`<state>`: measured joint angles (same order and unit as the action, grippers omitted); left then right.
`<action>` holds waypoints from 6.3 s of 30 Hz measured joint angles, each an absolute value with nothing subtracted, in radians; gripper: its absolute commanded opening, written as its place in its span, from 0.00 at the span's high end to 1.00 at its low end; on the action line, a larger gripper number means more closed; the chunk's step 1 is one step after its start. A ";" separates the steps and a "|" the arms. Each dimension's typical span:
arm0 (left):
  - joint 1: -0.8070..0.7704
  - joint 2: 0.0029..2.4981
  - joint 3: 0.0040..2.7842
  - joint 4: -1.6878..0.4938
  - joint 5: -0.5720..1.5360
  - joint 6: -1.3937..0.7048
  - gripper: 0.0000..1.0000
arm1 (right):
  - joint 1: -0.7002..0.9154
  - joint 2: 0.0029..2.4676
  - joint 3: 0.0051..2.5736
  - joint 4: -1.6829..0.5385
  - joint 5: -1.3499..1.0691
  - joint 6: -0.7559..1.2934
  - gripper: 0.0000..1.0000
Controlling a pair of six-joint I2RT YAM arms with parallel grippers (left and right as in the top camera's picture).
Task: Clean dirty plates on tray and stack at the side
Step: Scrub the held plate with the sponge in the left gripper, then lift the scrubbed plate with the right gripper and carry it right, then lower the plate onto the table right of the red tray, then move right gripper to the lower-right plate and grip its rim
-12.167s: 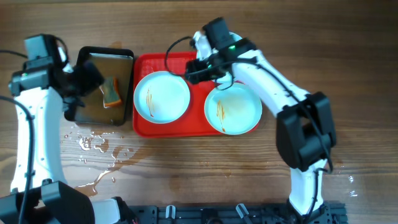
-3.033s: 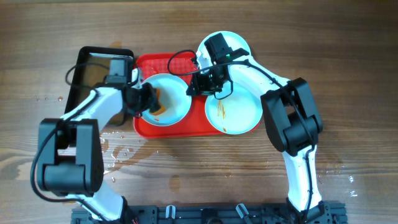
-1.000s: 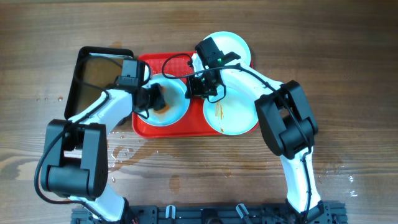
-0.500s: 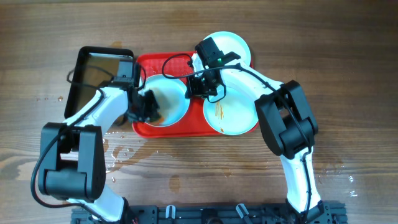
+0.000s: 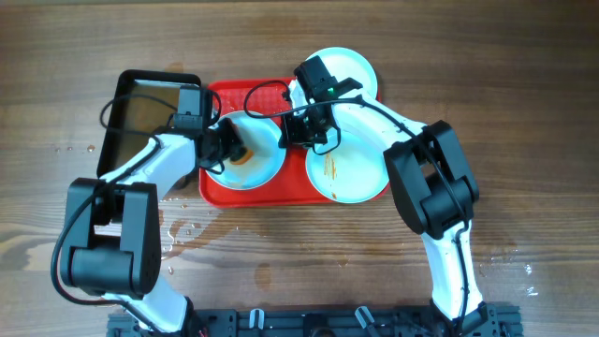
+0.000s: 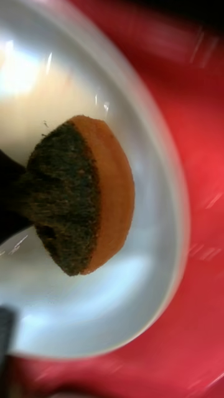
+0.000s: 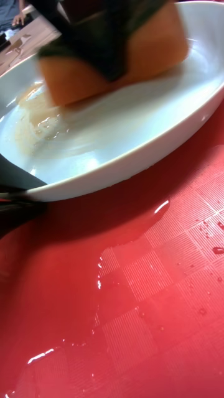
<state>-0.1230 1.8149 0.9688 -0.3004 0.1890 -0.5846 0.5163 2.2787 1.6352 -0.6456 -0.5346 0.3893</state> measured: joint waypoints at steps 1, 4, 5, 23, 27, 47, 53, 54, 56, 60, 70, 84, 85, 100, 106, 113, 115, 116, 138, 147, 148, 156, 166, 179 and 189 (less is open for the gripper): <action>-0.123 1.814 0.972 -0.309 0.144 -0.603 0.96 | 0.516 2.279 1.635 -0.646 -0.534 0.389 0.96; -0.123 1.806 0.987 -0.379 0.059 -0.637 0.96 | 0.516 2.279 1.635 -0.646 -0.535 0.389 0.95; -0.123 1.801 0.991 -0.419 0.041 -0.649 0.96 | 0.516 2.279 1.635 -0.646 -0.535 0.389 0.96; -0.122 1.810 0.971 -0.360 0.306 -0.539 0.96 | 0.516 2.279 1.635 -0.645 -0.535 0.389 0.96; -0.123 1.810 0.971 -0.312 0.138 -0.553 0.96 | 0.516 2.279 1.635 -0.645 -0.535 0.389 0.96; -0.086 1.691 1.000 -0.647 0.359 -0.577 0.96 | 0.516 2.279 1.635 -0.646 -0.539 0.388 0.96; 0.021 1.408 1.047 -0.662 0.357 -0.558 0.96 | 0.512 2.278 1.635 -0.646 -0.542 0.373 0.96; 0.035 1.383 1.052 -0.667 0.349 -0.557 0.96 | 0.509 2.278 1.635 -0.646 -0.541 0.369 0.96; 0.060 1.346 1.056 -0.676 0.334 -0.554 0.96 | 0.502 2.268 1.634 -0.654 -0.517 0.364 0.96; 0.078 1.351 1.058 -0.702 0.300 -0.553 0.96 | 0.492 2.200 1.631 -0.685 -0.407 0.358 0.96; 0.078 1.411 1.058 -0.704 0.266 -0.551 0.96 | 0.522 1.967 1.631 -0.731 0.108 0.308 0.96; 0.078 1.481 1.058 -0.703 0.258 -0.551 0.96 | 0.731 1.958 1.631 -0.686 0.820 0.220 0.96; 0.078 1.481 1.058 -0.703 0.258 -0.551 0.96 | 0.748 1.958 1.631 -0.673 0.857 0.210 0.96; 0.078 1.481 1.058 -0.703 0.258 -0.551 0.96 | 0.849 1.958 1.631 -0.604 1.106 0.133 0.96; 0.078 1.481 1.058 -0.703 0.258 -0.551 0.96 | 0.849 1.958 1.631 -0.573 1.148 0.105 0.96; 0.078 1.481 1.058 -0.703 0.258 -0.551 0.96 | 0.849 1.958 1.631 -0.567 1.156 0.084 0.96; 0.078 1.481 1.058 -0.703 0.258 -0.551 0.96 | 0.849 1.958 1.631 -0.569 1.129 0.083 0.96; 0.078 1.481 1.058 -0.703 0.258 -0.551 0.96 | 0.849 1.958 1.631 -0.573 1.100 0.081 0.96; 0.078 1.481 1.058 -0.703 0.258 -0.551 0.96 | 0.029 1.859 1.626 -0.897 -0.120 0.156 0.96; 0.078 1.481 1.058 -0.702 0.258 -0.551 0.96 | -0.264 1.857 1.419 -0.773 -0.159 0.256 0.96; 0.078 1.481 1.058 -0.702 0.258 -0.551 0.96 | -0.277 1.857 1.371 -0.739 -0.157 0.266 0.96; 0.078 1.481 1.058 -0.700 0.258 -0.551 0.96 | -0.279 1.855 1.198 -0.637 -0.147 0.320 0.96; 0.078 1.481 1.058 -0.700 0.258 -0.551 0.96 | -0.279 1.855 1.191 -0.747 -0.080 0.366 0.63; 0.076 1.481 1.058 -0.689 0.244 -0.551 0.96 | -0.148 1.776 1.368 -0.960 -0.326 0.234 0.59; 0.019 1.481 1.058 -0.654 0.187 -0.550 0.96 | 0.030 1.776 1.246 -0.904 -0.353 0.188 0.60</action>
